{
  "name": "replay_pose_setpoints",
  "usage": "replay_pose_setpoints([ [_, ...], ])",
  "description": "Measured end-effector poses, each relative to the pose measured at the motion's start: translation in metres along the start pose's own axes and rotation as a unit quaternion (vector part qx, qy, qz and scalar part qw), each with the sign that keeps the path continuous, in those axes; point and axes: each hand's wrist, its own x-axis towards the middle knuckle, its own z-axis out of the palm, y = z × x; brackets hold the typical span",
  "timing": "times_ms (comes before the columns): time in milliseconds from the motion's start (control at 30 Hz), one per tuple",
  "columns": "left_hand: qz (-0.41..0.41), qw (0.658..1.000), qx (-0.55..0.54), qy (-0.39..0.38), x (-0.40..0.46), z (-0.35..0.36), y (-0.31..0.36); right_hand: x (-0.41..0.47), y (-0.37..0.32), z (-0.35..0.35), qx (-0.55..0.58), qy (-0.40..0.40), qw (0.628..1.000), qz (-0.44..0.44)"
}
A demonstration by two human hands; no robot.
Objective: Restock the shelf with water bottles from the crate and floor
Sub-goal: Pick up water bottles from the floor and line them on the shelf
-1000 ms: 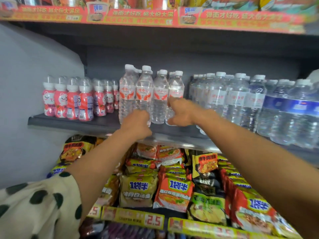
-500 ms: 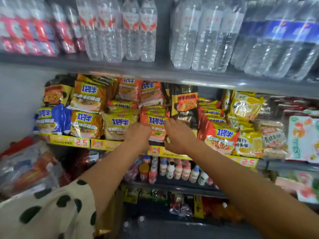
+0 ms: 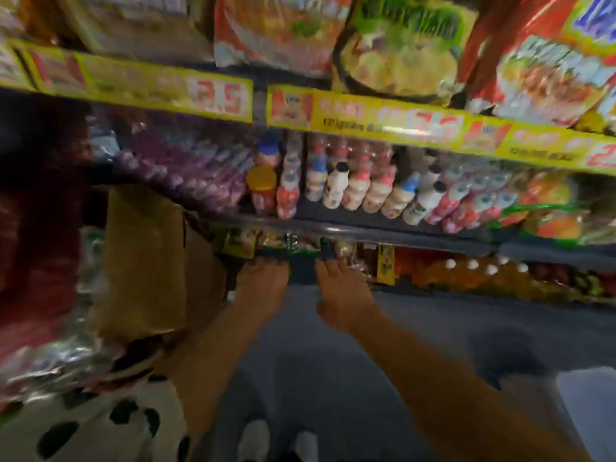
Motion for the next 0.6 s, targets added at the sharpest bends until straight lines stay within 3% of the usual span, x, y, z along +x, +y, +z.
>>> replay_pose_setpoints([
  [167,-0.020,0.998,-0.024,-0.051,0.054,0.136,-0.016,0.059,-0.003,0.140,0.032,-0.070,0.997,0.013],
  [300,-0.053,0.992,-0.048,-0.101,0.091,0.224,-0.030,0.112,-0.014,0.224,0.040,-0.076,0.996,-0.013],
  [600,-0.126,0.984,-0.068,-0.110,0.151,0.352,-0.073,0.240,-0.049,0.329,0.024,-0.037,0.997,-0.066],
])
